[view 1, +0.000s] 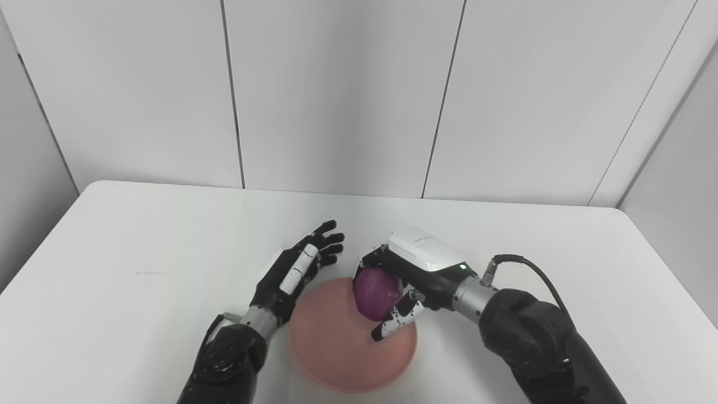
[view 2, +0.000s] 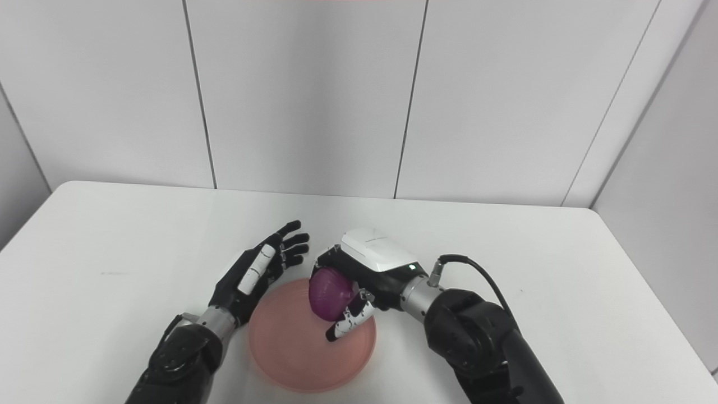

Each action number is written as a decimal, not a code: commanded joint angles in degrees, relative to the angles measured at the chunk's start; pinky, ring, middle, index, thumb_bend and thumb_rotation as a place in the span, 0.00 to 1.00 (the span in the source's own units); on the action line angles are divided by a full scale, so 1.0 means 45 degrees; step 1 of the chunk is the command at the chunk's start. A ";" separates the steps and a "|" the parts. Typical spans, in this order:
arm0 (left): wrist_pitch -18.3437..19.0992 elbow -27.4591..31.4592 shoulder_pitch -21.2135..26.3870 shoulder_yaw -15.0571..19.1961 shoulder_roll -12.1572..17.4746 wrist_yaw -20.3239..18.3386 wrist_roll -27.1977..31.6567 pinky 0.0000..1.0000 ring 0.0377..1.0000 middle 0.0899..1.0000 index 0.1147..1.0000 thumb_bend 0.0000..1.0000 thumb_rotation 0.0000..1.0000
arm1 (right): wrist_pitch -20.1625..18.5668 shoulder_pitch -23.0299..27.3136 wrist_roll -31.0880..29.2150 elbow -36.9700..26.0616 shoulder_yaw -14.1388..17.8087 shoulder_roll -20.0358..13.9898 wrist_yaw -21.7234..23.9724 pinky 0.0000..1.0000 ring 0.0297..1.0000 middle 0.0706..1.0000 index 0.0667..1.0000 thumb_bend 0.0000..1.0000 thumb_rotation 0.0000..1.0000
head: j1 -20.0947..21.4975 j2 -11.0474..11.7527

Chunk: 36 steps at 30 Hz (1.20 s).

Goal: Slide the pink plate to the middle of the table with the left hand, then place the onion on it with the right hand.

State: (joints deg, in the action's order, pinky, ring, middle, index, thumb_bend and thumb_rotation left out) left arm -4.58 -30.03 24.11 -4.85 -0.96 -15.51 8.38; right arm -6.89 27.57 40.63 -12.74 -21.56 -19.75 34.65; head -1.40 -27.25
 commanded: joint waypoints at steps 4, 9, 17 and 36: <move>0.0571 -0.1300 -0.1108 -0.0265 -0.0324 -0.0034 -0.0241 0.88 0.85 0.84 0.85 0.77 0.84 | 0.0951 0.0388 -0.0016 0.1110 -0.0262 0.0251 -0.1053 0.30 0.36 0.38 0.48 0.52 0.00 | -0.0098 -0.0054; 0.0624 -0.1141 -0.1154 -0.0282 -0.0399 -0.0026 -0.0306 0.88 0.85 0.84 0.85 0.75 0.85 | 0.1332 0.0401 0.0084 0.2048 -0.0607 0.0292 -0.1536 0.34 0.39 0.40 0.48 0.52 0.00 | -0.0137 -0.0126; 0.0668 -0.1091 -0.1166 -0.0205 -0.0379 -0.0101 -0.0233 0.89 0.86 0.85 0.86 0.76 0.84 | 0.1732 0.0532 0.0232 0.3259 -0.0962 0.0368 -0.2039 0.34 0.38 0.40 0.47 0.52 0.00 | -0.0104 -0.0262; 0.0556 -0.1486 -0.0917 -0.0183 -0.0344 -0.0205 -0.0224 0.90 0.88 0.86 0.86 0.76 0.84 | 0.1932 0.0371 -0.0494 0.2873 -0.0917 0.0455 -0.2438 0.40 0.46 0.53 0.46 0.52 0.17 | -0.0085 -0.0216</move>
State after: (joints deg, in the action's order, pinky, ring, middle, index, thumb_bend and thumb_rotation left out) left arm -4.94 -31.05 24.68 -4.79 -1.48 -15.64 7.59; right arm 0.82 27.76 39.17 2.18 -26.18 -18.24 23.98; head -1.76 -28.21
